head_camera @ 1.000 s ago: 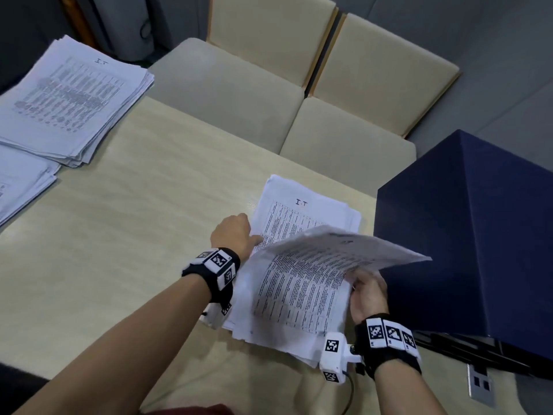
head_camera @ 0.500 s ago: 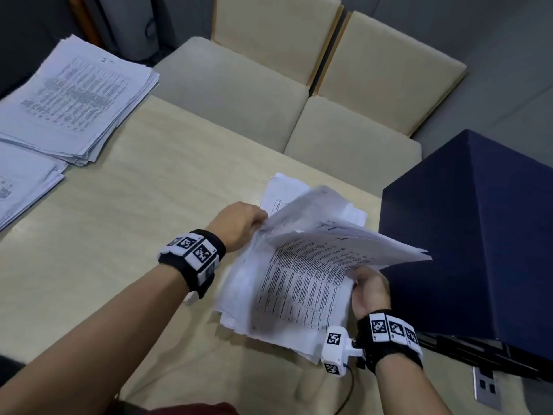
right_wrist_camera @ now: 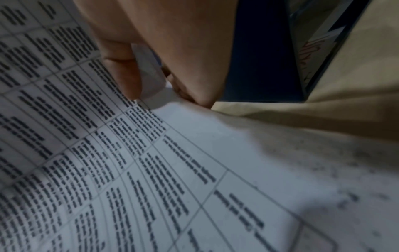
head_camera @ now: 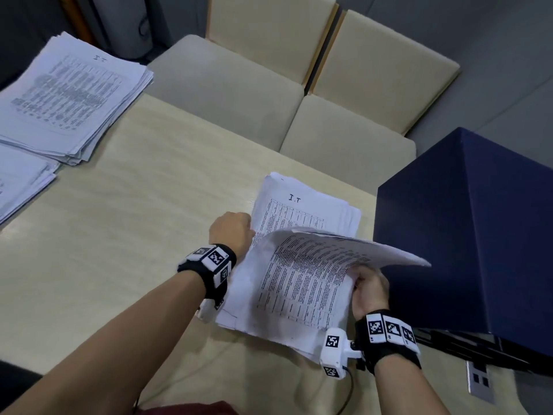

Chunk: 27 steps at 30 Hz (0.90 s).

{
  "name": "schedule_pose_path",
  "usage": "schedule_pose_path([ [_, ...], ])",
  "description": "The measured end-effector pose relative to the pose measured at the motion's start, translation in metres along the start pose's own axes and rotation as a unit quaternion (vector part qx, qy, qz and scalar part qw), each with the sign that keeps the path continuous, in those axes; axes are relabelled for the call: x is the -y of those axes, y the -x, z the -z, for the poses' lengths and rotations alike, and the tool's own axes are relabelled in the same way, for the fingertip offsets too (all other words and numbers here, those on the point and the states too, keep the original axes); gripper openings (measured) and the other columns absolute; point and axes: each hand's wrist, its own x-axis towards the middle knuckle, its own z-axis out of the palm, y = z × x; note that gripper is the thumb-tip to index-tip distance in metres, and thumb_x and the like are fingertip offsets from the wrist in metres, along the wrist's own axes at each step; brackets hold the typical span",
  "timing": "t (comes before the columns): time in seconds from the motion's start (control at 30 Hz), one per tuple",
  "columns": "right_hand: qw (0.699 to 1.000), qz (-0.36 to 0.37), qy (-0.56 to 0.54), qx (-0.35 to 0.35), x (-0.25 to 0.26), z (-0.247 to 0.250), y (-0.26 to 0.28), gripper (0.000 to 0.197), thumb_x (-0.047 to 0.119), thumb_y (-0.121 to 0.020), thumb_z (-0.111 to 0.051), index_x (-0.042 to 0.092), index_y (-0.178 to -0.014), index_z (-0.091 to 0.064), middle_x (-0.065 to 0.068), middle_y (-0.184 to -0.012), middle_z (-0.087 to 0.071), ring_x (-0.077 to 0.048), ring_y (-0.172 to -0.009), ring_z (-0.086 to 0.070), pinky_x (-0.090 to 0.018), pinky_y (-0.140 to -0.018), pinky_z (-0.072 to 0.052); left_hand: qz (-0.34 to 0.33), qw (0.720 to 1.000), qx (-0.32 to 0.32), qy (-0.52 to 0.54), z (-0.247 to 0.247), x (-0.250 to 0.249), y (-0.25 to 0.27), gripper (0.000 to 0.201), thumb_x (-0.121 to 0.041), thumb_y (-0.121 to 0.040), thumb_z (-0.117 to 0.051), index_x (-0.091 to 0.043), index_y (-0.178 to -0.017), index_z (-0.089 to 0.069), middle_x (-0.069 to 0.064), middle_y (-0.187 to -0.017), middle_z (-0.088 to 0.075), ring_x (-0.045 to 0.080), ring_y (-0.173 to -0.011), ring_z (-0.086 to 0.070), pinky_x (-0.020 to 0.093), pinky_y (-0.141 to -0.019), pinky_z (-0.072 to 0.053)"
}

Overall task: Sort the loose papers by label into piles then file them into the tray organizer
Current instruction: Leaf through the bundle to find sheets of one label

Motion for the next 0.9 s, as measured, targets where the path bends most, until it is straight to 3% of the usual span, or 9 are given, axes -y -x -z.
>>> schedule_pose_path([
  [0.13,1.000,0.005,0.002,0.021,0.000,0.003,0.001,0.038,-0.020,-0.078,-0.048,0.013,-0.090,-0.064,-0.011,-0.088,-0.068,-0.025,-0.081,-0.064,-0.036,-0.077,-0.052,-0.039,0.989,0.036,-0.140,0.013,0.002,-0.004,0.027,-0.025,-0.098,-0.048,-0.007,-0.102,-0.067,0.009,-0.088,-0.064,0.031,-0.087,-0.066,0.033,-0.070,-0.049],
  [0.27,0.999,-0.028,0.011,0.010,-0.002,0.001,-0.003,0.022,-0.015,-0.079,-0.053,0.006,-0.077,-0.057,-0.014,-0.081,-0.063,-0.029,-0.078,-0.061,-0.037,-0.070,-0.050,-0.112,0.976,0.005,-0.189,0.038,0.002,0.000,0.040,-0.039,-0.103,-0.040,-0.010,-0.097,-0.067,0.011,-0.092,-0.067,0.033,-0.087,-0.066,0.031,-0.069,-0.042],
  [0.43,0.997,-0.046,-0.027,0.058,0.001,0.000,0.000,0.028,-0.015,-0.082,-0.041,0.008,-0.067,-0.048,-0.005,-0.061,-0.058,-0.021,-0.057,-0.059,-0.033,-0.062,-0.049,-0.217,0.967,0.015,0.134,0.048,0.009,0.001,0.038,-0.024,-0.092,-0.068,-0.009,-0.062,-0.050,-0.002,-0.052,-0.041,0.022,-0.055,-0.044,0.032,-0.055,-0.029],
  [0.53,0.997,-0.036,-0.037,0.058,0.005,0.001,0.000,0.032,-0.019,-0.084,-0.041,0.007,-0.067,-0.047,0.001,-0.047,-0.054,-0.018,-0.048,-0.054,-0.023,-0.047,-0.047,-0.201,0.914,0.071,0.344,0.046,0.005,0.011,0.032,-0.007,-0.083,-0.077,0.002,-0.063,-0.054,0.001,-0.055,-0.046,0.010,-0.054,-0.039,0.025,-0.055,-0.033],
  [0.63,0.999,-0.018,-0.020,0.045,0.004,0.002,0.001,0.021,-0.019,-0.086,-0.051,0.000,-0.083,-0.059,-0.006,-0.062,-0.069,-0.019,-0.059,-0.068,-0.027,-0.057,-0.054,-0.164,0.876,0.156,0.426,0.041,0.004,0.016,0.028,0.023,-0.078,-0.060,-0.004,-0.076,-0.068,0.004,-0.068,-0.065,0.013,-0.062,-0.057,0.029,-0.064,-0.047],
  [0.7,0.999,-0.013,-0.020,0.035,0.002,0.003,0.001,0.022,-0.017,-0.086,-0.051,0.002,-0.083,-0.061,-0.008,-0.068,-0.070,-0.022,-0.067,-0.069,-0.033,-0.065,-0.054,-0.112,0.910,0.129,0.378,0.033,0.003,0.014,0.047,0.023,-0.075,-0.047,-0.014,-0.092,-0.069,0.001,-0.091,-0.070,0.016,-0.081,-0.065,0.034,-0.072,-0.052],
  [0.77,0.999,-0.016,-0.026,0.027,0.002,0.003,0.002,0.026,-0.016,-0.085,-0.046,0.006,-0.078,-0.056,-0.011,-0.073,-0.064,-0.027,-0.074,-0.063,-0.036,-0.068,-0.051,-0.031,0.967,0.028,0.250,0.022,0.004,0.009,0.026,0.004,-0.083,-0.055,-0.016,-0.100,-0.062,0.001,-0.101,-0.066,0.022,-0.090,-0.062,0.035,-0.079,-0.051],
  [0.8,0.999,-0.019,-0.034,0.025,0.002,0.003,0.002,0.027,-0.017,-0.085,-0.043,0.008,-0.078,-0.053,-0.012,-0.074,-0.061,-0.027,-0.073,-0.060,-0.036,-0.067,-0.049,0.006,0.983,-0.002,0.183,0.017,0.005,0.008,0.013,-0.012,-0.086,-0.063,-0.014,-0.099,-0.060,0.002,-0.098,-0.065,0.024,-0.088,-0.061,0.035,-0.078,-0.050],
  [0.9,0.998,-0.033,-0.053,0.020,0.002,0.006,0.000,0.031,-0.019,-0.085,-0.040,0.010,-0.079,-0.051,-0.009,-0.070,-0.062,-0.025,-0.068,-0.060,-0.037,-0.066,-0.049,0.042,0.996,0.011,0.075,0.008,0.004,0.007,0.028,-0.037,-0.084,-0.072,-0.012,-0.083,-0.059,0.006,-0.081,-0.063,0.030,-0.080,-0.063,0.034,-0.066,-0.050],
])
